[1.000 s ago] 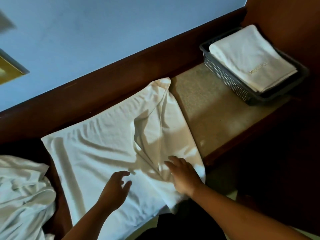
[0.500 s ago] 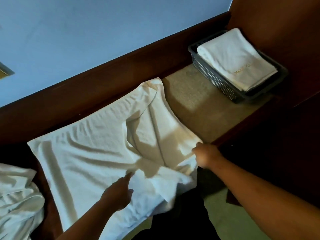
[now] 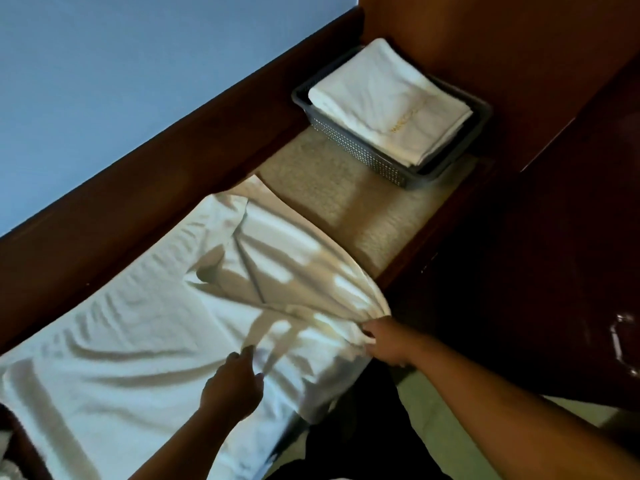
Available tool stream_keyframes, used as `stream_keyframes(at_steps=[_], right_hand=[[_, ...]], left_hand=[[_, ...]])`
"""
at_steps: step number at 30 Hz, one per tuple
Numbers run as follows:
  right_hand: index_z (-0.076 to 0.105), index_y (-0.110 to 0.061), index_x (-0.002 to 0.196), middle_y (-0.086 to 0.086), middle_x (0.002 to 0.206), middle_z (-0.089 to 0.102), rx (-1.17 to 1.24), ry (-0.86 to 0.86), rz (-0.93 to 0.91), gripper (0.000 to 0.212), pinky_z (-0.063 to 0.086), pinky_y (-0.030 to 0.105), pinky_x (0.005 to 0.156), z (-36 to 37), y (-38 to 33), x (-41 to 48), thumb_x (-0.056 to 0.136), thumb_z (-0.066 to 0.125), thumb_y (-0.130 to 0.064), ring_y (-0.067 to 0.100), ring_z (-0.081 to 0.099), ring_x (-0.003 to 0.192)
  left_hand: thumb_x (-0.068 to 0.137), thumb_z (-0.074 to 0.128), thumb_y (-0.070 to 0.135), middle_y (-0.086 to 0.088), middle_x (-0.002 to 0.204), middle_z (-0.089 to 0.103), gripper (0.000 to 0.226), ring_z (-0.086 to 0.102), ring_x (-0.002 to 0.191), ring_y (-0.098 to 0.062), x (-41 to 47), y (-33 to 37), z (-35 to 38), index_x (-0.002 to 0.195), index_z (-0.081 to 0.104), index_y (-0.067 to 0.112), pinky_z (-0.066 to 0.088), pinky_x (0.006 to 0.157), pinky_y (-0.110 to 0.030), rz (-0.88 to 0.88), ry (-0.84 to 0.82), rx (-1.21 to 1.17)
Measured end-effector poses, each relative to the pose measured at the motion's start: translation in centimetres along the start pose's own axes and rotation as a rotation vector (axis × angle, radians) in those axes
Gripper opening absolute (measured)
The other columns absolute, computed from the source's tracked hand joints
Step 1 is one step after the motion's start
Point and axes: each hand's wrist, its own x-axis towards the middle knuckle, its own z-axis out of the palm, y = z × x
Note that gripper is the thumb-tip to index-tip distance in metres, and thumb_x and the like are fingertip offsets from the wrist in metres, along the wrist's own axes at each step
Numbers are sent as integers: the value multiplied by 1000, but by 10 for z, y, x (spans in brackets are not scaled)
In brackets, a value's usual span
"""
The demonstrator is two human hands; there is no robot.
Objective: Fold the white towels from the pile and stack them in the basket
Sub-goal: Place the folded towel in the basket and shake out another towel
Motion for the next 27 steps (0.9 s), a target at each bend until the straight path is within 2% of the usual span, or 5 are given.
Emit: stream_keyframes(at_steps=[4, 8, 13, 19, 27], right_hand=[[54, -19, 138, 13, 138, 56, -161, 186, 221, 38, 48, 36, 97, -53, 63, 2, 101, 51, -27, 34, 56, 123], [46, -26, 146, 10, 141, 53, -423, -24, 238, 49, 51, 38, 96, -62, 91, -4, 97, 52, -32, 31, 56, 124], [58, -35, 89, -3, 86, 60, -176, 20, 14, 19, 37, 28, 61, -59, 71, -5, 103, 47, -37, 26, 61, 95], [62, -17, 125, 9, 133, 53, -213, 193, 307, 31, 48, 35, 93, -68, 138, -17, 105, 42, -29, 30, 57, 115], [62, -22, 116, 9, 135, 51, -221, 192, 518, 24, 44, 36, 81, -46, 166, -31, 103, 45, -34, 31, 59, 112]], left_hand=[[98, 50, 41, -1, 122, 54, 61, 61, 113, -20, 7, 20, -6, 153, 23, 32, 51, 92, -34, 8, -2, 14], [98, 53, 39, -2, 134, 47, 78, 59, 117, -23, 11, 40, -8, 159, 6, 29, 51, 91, -36, 55, 65, -88], [98, 58, 38, -4, 151, 38, 85, 51, 130, -26, 23, 57, -13, 161, 2, 26, 47, 99, -36, 129, 49, -167], [94, 63, 34, 2, 141, 46, 90, 59, 114, -17, 37, 70, -18, 159, 1, 36, 52, 92, -34, 270, 29, -219], [96, 60, 37, 6, 148, 36, 85, 56, 120, -13, 48, 76, -26, 159, 3, 38, 51, 94, -30, 319, -26, -157]])
